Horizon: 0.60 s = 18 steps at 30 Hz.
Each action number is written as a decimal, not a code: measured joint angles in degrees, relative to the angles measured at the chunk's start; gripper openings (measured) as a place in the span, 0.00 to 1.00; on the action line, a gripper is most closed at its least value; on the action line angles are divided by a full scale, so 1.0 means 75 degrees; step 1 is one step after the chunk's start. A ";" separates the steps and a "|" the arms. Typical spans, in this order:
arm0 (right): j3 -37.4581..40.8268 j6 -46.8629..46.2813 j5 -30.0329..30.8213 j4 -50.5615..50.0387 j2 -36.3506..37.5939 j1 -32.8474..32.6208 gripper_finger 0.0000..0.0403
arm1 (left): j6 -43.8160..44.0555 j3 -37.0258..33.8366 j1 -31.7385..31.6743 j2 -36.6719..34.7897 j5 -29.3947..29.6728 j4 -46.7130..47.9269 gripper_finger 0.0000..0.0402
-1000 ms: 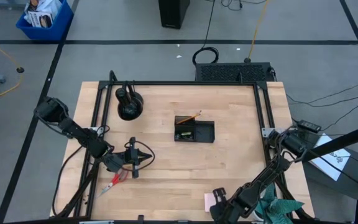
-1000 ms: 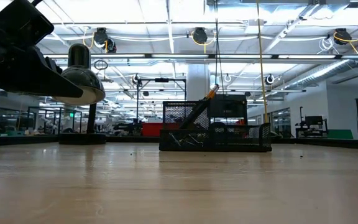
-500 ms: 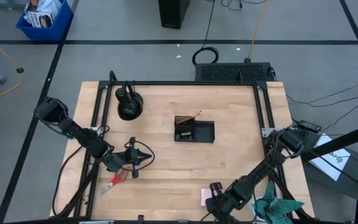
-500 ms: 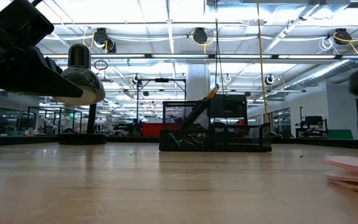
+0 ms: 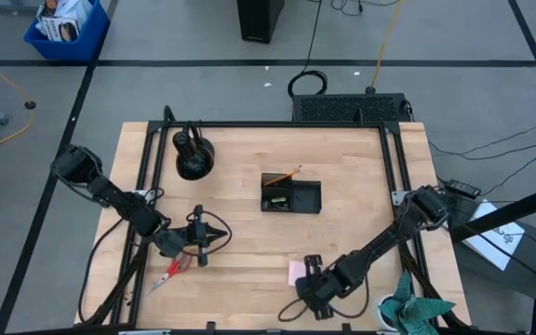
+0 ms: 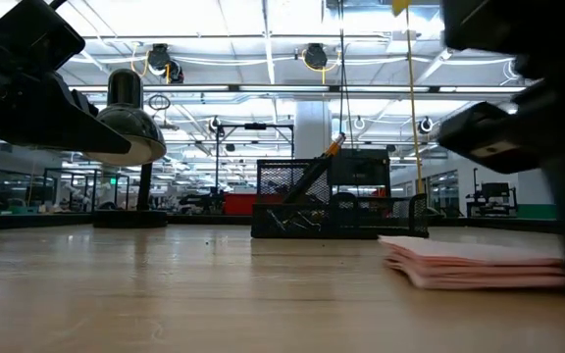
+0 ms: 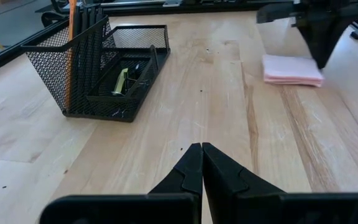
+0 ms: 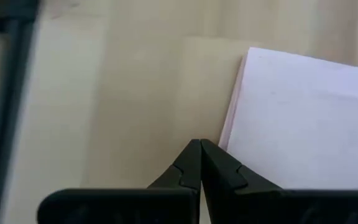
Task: Pick and place office supplies into organizer
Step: Put the pink sticky note paper into the black desk organizer
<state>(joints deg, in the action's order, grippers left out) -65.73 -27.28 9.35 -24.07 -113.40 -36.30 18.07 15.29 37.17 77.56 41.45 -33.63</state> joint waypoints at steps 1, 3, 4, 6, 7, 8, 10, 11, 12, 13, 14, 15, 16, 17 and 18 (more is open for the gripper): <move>0.0016 0.0037 0.0022 -0.0014 0.0000 0.0062 0.00 | 0.0008 0.0000 -0.0003 0.0000 0.0000 0.0000 0.04; 0.0022 0.0139 0.0070 -0.0044 0.0000 0.0168 0.00 | 0.0006 0.0000 0.0000 0.0000 0.0000 0.0000 0.04; 0.0022 0.0205 0.0092 -0.0056 -0.0003 0.0214 0.00 | 0.0000 0.0000 0.0000 0.0000 0.0000 0.0000 0.04; 0.0022 0.0356 0.0140 -0.0091 -0.0003 0.0300 0.00 | 0.0000 0.0000 -0.0001 -0.0003 0.0000 0.0000 0.04; 0.0022 0.0414 0.0175 -0.0106 -0.0003 0.0340 0.00 | 0.0000 0.0000 -0.0003 0.0000 0.0000 0.0000 0.04; 0.0025 0.0474 0.0195 -0.0111 -0.0003 0.0381 0.00 | 0.0000 0.0000 -0.0003 0.0000 0.0000 -0.0001 0.04; 0.0031 0.0596 0.0195 -0.0094 0.0000 0.0440 0.00 | 0.0003 0.0000 0.0000 0.0000 0.0000 0.0000 0.04; 0.0036 0.0618 0.0207 -0.0060 0.0000 0.0446 0.00 | 0.0008 0.0000 -0.0003 0.0000 0.0000 0.0000 0.04; 0.0038 0.0663 0.0220 -0.0015 0.0009 0.0446 0.00 | 0.0006 0.0000 -0.0003 -0.0003 0.0000 0.0000 0.04; 0.0041 0.0744 0.0239 0.0044 0.0052 0.0431 0.00 | 0.0008 0.0000 -0.0003 -0.0001 0.0000 0.0000 0.04; 0.0043 0.0802 0.0276 0.0133 0.0079 0.0391 0.00 | 0.0008 0.0000 -0.0002 -0.0002 0.0000 0.0000 0.04; 0.0043 0.0819 0.0336 0.0233 0.0116 0.0355 0.01 | 0.0008 0.0000 -0.0003 0.0000 0.0000 0.0000 0.04; 0.0043 0.0823 0.0385 0.0336 0.0201 0.0317 0.01 | 0.0005 0.0000 0.0000 0.0000 0.0000 0.0000 0.04; 0.0043 0.0816 0.0430 0.0460 0.0280 0.0266 0.02 | 0.0000 0.0000 -0.0002 0.0000 0.0000 0.0000 0.04; 0.0043 0.0787 0.0523 0.0621 0.0339 0.0207 0.03 | -0.0020 0.0000 -0.0001 -0.0002 0.0000 0.0000 0.04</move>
<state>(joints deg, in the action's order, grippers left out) -65.41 -21.38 13.27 -19.42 -110.86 -34.75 17.92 15.29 37.16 77.54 41.45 -33.63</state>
